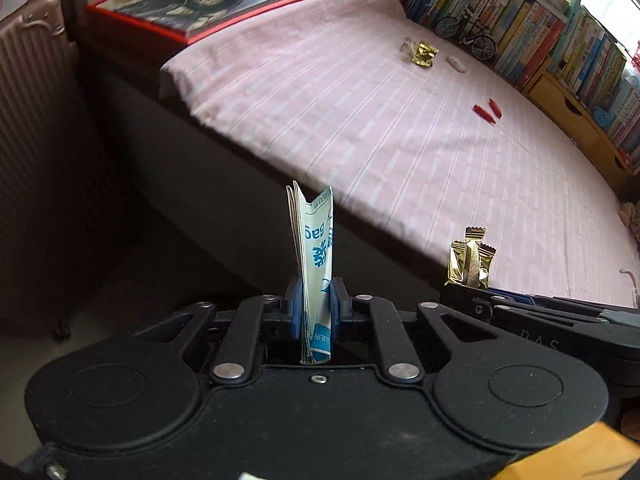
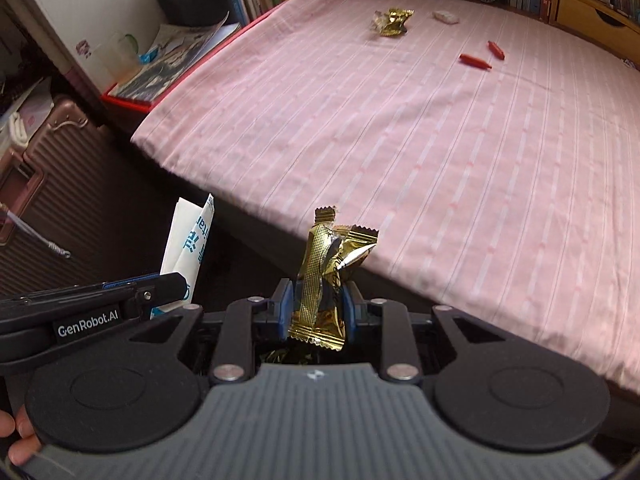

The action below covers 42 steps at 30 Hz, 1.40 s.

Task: Collect trash
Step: 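Carry the white packet and gold wrapper down over the trash bin, then open both grippers to drop the packet and wrapper into the bin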

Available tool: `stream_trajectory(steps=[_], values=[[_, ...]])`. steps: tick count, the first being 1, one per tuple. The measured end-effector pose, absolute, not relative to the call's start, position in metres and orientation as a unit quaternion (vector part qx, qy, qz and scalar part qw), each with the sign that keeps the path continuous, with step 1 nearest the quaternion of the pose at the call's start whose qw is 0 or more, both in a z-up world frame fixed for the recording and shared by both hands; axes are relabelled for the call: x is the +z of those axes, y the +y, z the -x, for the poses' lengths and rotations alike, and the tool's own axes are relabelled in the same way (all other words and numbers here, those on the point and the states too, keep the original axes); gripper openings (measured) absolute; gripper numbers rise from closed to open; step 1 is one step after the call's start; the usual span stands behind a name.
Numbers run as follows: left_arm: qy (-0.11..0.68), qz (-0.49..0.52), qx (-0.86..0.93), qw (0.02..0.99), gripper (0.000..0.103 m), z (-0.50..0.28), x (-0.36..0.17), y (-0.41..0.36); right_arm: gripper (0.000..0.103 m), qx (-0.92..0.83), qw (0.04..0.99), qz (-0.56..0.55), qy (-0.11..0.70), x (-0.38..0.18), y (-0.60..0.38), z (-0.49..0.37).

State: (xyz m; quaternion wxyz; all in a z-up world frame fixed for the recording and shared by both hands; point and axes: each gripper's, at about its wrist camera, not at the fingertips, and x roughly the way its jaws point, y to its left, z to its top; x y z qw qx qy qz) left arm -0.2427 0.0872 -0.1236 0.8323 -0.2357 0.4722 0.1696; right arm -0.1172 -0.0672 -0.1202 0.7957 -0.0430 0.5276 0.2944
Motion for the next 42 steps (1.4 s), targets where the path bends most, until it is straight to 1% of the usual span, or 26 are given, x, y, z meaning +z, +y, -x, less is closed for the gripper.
stream_trajectory(steps=[5, 14, 24, 42], values=[[0.494, 0.256, 0.181, 0.811, 0.013, 0.281, -0.139, 0.080, 0.033, 0.311, 0.780, 0.064, 0.539, -0.126, -0.061, 0.154], [0.507, 0.287, 0.219, 0.783, 0.015, 0.308, -0.152, 0.072, 0.033, 0.348, 0.757, 0.099, 0.544, -0.136, -0.053, 0.172], [0.515, 0.298, 0.239, 0.767, 0.017, 0.316, -0.162, 0.063, 0.033, 0.376, 0.738, 0.116, 0.549, -0.145, -0.054, 0.182], [0.537, 0.313, 0.252, 0.742, 0.020, 0.308, -0.187, 0.074, 0.035, 0.403, 0.715, 0.134, 0.555, -0.162, -0.036, 0.176]])
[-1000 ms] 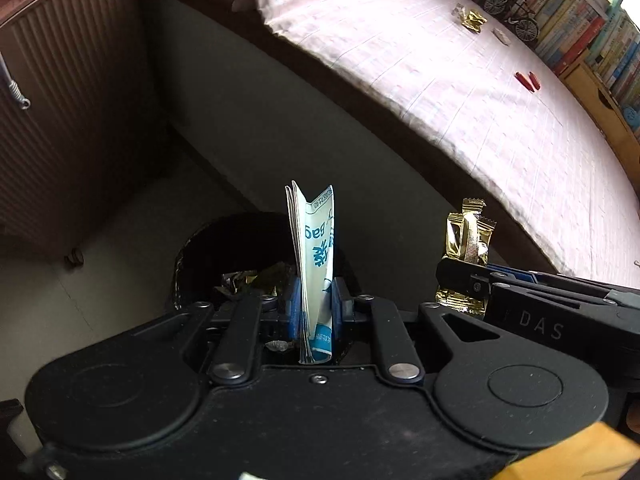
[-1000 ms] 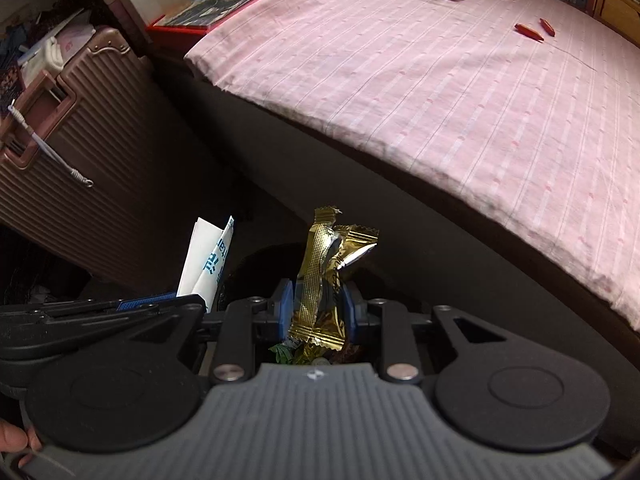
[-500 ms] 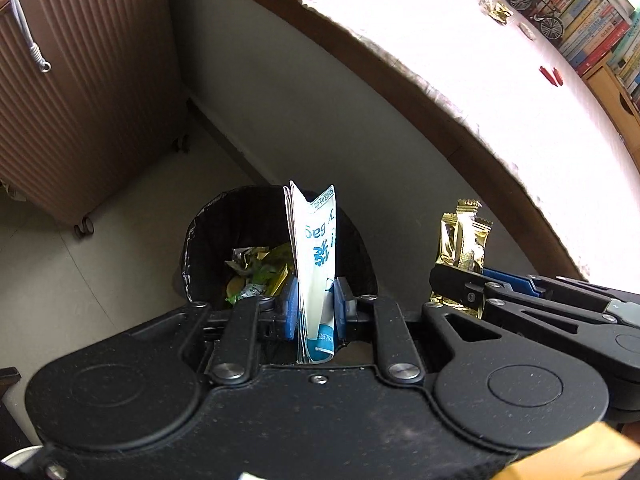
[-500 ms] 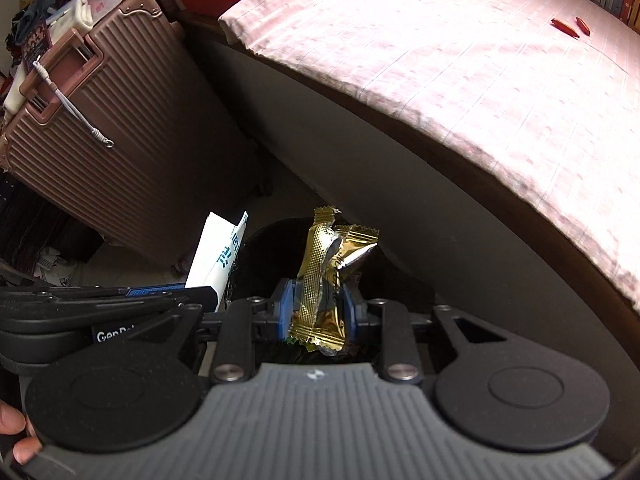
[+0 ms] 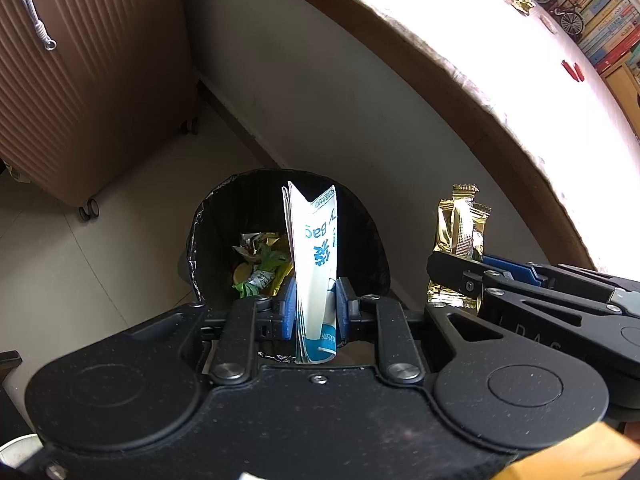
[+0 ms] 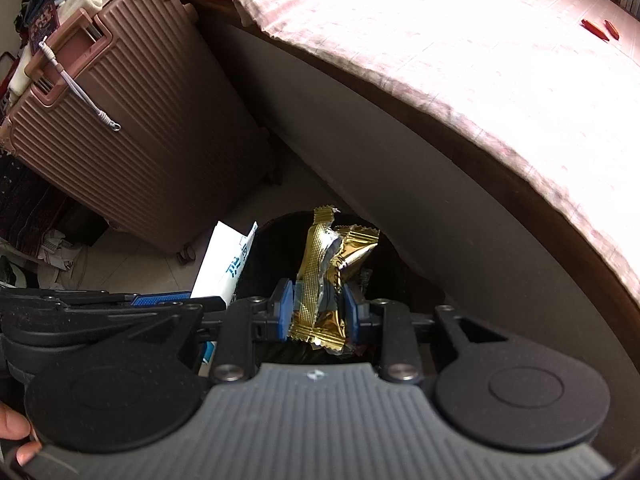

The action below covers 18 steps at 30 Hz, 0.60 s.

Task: Collect trash
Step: 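Open both grippers to drop the packet and wrapper into the bin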

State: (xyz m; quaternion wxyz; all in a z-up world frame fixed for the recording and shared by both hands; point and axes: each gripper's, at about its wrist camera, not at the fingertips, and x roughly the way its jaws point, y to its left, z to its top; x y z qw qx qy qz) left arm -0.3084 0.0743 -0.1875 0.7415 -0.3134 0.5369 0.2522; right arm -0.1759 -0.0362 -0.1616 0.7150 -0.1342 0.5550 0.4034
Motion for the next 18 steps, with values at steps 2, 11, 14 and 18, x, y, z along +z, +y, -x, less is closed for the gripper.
stream_trajectory(steps=[2, 11, 14, 18], values=[[0.539, 0.315, 0.253, 0.739, 0.020, 0.306, -0.190, 0.076, 0.035, 0.404, 0.713, 0.135, 0.557, -0.163, -0.035, 0.175], [0.549, 0.318, 0.251, 0.731, 0.021, 0.305, -0.196, 0.082, 0.036, 0.402, 0.707, 0.139, 0.565, -0.172, -0.029, 0.170], [0.552, 0.319, 0.251, 0.729, 0.022, 0.303, -0.196, 0.084, 0.036, 0.400, 0.706, 0.140, 0.567, -0.174, -0.024, 0.169], [0.554, 0.320, 0.249, 0.727, 0.023, 0.302, -0.195, 0.087, 0.036, 0.398, 0.706, 0.141, 0.569, -0.176, -0.019, 0.168]])
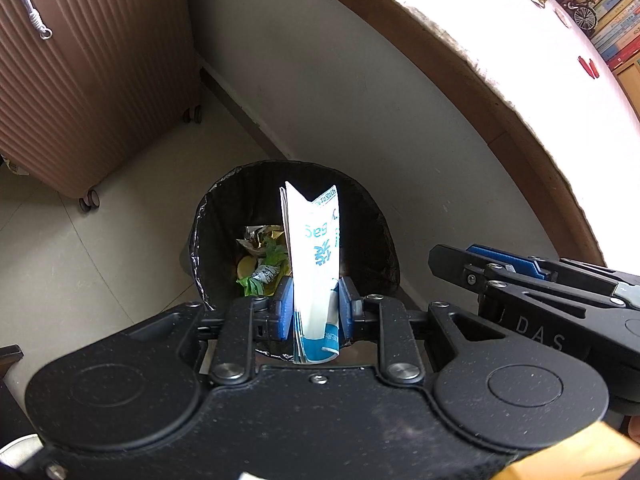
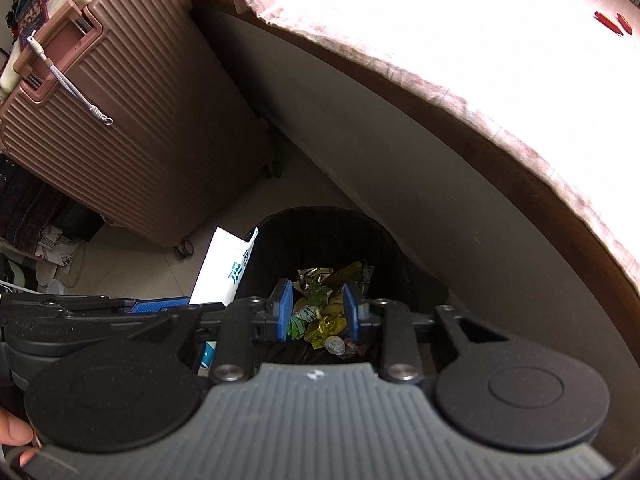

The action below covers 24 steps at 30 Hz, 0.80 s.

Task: Collect trash
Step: 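Open both grippers to drop the packet and wrapper into the bin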

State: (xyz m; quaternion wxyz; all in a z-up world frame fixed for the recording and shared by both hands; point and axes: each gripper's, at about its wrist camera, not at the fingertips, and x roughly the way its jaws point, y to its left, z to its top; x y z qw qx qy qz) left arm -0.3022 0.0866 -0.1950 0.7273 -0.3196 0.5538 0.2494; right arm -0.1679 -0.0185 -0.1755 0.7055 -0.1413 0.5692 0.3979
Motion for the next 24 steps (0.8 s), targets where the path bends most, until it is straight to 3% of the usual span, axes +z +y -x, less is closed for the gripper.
stream_trajectory(steps=[3, 8, 19, 24], values=[[0.553, 0.320, 0.248, 0.728, 0.032, 0.302, -0.195, 0.088, 0.036, 0.397, 0.705, 0.141, 0.571, -0.176, -0.016, 0.167], [0.554, 0.316, 0.257, 0.727, 0.041, 0.299, -0.192, 0.090, 0.052, 0.391, 0.709, 0.137, 0.571, -0.177, -0.017, 0.166], [0.555, 0.303, 0.251, 0.733, 0.046, 0.295, -0.182, 0.099, 0.057, 0.377, 0.719, 0.128, 0.570, -0.172, -0.018, 0.162], [0.545, 0.282, 0.248, 0.750, 0.054, 0.291, -0.166, 0.101, 0.061, 0.365, 0.730, 0.115, 0.566, -0.163, -0.020, 0.159]])
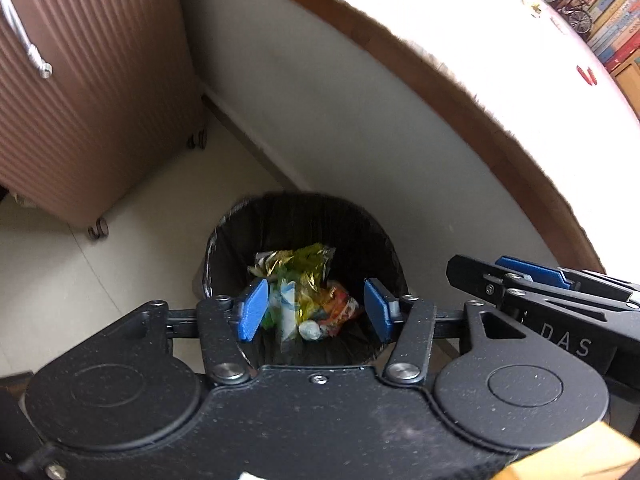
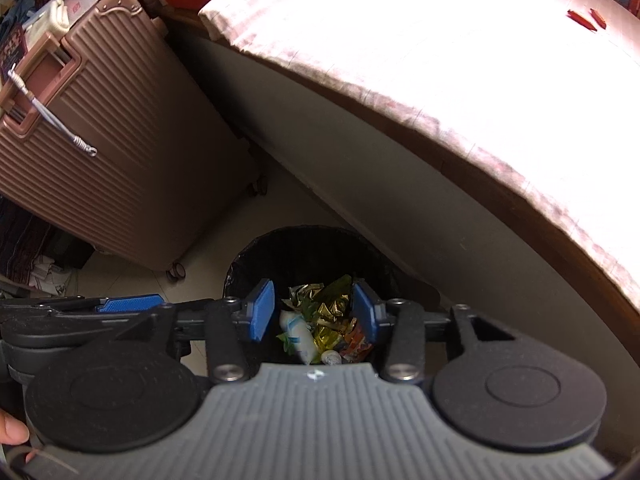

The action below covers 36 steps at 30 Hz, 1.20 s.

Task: Collect trash
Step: 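Open both grippers to drop the packet and wrapper into the bin, then move both tools back over the bed toward the gold wrapper and red sticks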

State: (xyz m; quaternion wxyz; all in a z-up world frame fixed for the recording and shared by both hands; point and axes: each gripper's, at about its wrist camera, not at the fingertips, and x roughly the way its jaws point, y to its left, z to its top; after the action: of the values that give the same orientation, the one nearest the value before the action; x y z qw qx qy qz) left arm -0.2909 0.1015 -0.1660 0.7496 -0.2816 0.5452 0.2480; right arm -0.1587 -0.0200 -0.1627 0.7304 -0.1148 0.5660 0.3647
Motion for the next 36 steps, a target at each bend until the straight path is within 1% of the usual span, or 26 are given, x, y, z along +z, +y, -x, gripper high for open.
stream_trajectory(steps=[4, 7, 9, 15, 17, 19, 24, 26, 30, 34, 36], values=[[0.528, 0.252, 0.235, 0.776, 0.062, 0.282, -0.144, 0.106, 0.063, 0.348, 0.748, 0.095, 0.558, -0.148, -0.022, 0.157], [0.514, 0.226, 0.219, 0.798, 0.070, 0.273, -0.126, 0.112, 0.066, 0.333, 0.765, 0.077, 0.545, -0.133, -0.025, 0.152], [0.500, 0.213, 0.205, 0.814, 0.077, 0.264, -0.111, 0.117, 0.067, 0.320, 0.779, 0.062, 0.535, -0.121, -0.028, 0.147], [0.460, 0.181, 0.149, 0.856, 0.081, 0.227, -0.069, 0.129, 0.072, 0.246, 0.832, 0.023, 0.497, -0.078, -0.047, 0.126], [0.449, 0.159, 0.133, 0.869, 0.081, 0.207, -0.059, 0.131, 0.077, 0.216, 0.853, -0.003, 0.475, -0.059, -0.064, 0.113], [0.437, 0.146, 0.121, 0.879, 0.082, 0.189, -0.044, 0.135, 0.078, 0.184, 0.871, -0.020, 0.455, -0.043, -0.080, 0.099], [0.399, 0.149, 0.099, 0.900, 0.087, 0.147, -0.014, 0.136, 0.080, 0.112, 0.900, -0.060, 0.416, -0.015, -0.121, 0.046], [0.390, 0.147, 0.097, 0.904, 0.087, 0.127, -0.007, 0.136, 0.083, 0.093, 0.908, -0.065, 0.403, -0.012, -0.130, 0.021], [0.387, 0.135, 0.102, 0.906, 0.087, 0.072, -0.008, 0.133, 0.084, 0.082, 0.914, -0.062, 0.392, -0.017, -0.139, -0.023], [0.391, 0.141, 0.121, 0.901, 0.089, 0.023, -0.020, 0.132, 0.084, 0.086, 0.910, -0.057, 0.402, -0.032, -0.137, -0.076], [0.391, 0.145, 0.123, 0.900, 0.092, -0.002, -0.027, 0.132, 0.084, 0.092, 0.910, -0.052, 0.401, -0.039, -0.137, -0.099]])
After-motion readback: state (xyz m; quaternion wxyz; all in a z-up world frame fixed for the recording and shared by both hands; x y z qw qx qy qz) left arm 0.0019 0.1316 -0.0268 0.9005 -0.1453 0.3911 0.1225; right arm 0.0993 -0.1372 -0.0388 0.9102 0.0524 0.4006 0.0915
